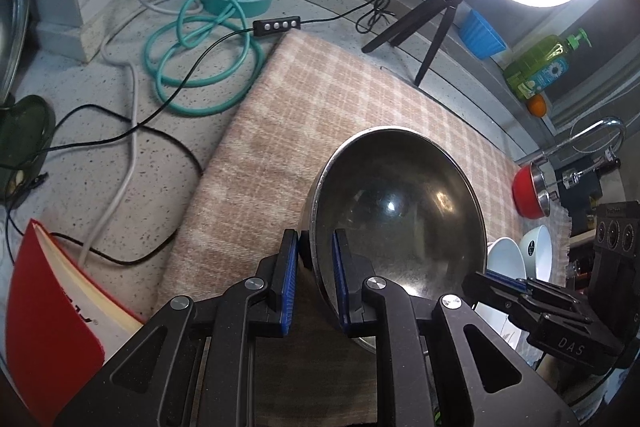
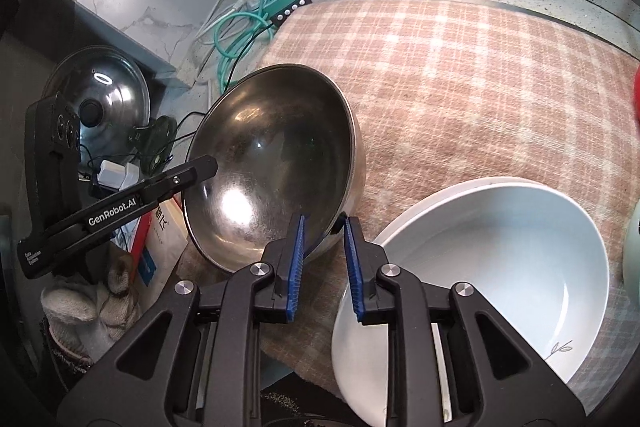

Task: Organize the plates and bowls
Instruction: 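Lift the steel bowl and carry it beside the plate stack, then lower the steel bowl onto the cloth and open the right gripper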

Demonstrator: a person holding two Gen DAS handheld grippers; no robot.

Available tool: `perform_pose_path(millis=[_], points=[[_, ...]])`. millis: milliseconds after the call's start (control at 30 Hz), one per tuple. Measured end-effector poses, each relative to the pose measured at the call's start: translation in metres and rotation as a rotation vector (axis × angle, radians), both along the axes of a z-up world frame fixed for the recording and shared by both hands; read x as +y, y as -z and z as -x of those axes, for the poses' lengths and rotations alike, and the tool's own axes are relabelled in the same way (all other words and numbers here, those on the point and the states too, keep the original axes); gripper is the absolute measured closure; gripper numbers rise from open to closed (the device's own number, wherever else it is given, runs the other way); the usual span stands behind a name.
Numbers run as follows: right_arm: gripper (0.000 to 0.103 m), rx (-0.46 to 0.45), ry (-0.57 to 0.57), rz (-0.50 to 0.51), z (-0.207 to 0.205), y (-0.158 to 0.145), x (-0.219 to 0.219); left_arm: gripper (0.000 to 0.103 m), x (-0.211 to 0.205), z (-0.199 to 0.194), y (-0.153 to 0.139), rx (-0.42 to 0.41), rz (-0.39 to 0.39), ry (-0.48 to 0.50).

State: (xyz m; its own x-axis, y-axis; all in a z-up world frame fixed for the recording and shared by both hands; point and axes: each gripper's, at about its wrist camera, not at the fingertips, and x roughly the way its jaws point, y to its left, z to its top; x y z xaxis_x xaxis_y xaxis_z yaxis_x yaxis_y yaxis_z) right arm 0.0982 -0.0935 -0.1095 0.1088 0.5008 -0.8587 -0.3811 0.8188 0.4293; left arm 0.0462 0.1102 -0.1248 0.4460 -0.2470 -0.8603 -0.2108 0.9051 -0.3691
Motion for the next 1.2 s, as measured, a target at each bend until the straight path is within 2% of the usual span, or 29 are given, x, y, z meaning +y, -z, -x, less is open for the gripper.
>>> perform_pose_path(millis=[367,700,800,933,1200], points=[[0.079,0.034,-0.018,-0.003,0.005,0.007,0.003,0.088,0.003,0.001,0.006,0.019,-0.01,0.002],[0.077,-0.013,-0.025,0.01,0.007,0.001,0.003,0.087,0.001,-0.001,0.002,0.007,-0.03,0.012],[0.074,-0.02,-0.014,0.004,0.006,-0.002,0.0,0.087,0.001,-0.001,-0.002,-0.001,-0.042,0.011],[0.065,-0.047,-0.002,0.01,0.005,-0.007,-0.005,0.087,0.0,-0.001,-0.009,-0.015,-0.062,0.012],[0.065,-0.092,0.034,0.001,0.005,-0.021,-0.023,0.087,-0.006,-0.005,-0.025,-0.057,-0.088,0.014]])
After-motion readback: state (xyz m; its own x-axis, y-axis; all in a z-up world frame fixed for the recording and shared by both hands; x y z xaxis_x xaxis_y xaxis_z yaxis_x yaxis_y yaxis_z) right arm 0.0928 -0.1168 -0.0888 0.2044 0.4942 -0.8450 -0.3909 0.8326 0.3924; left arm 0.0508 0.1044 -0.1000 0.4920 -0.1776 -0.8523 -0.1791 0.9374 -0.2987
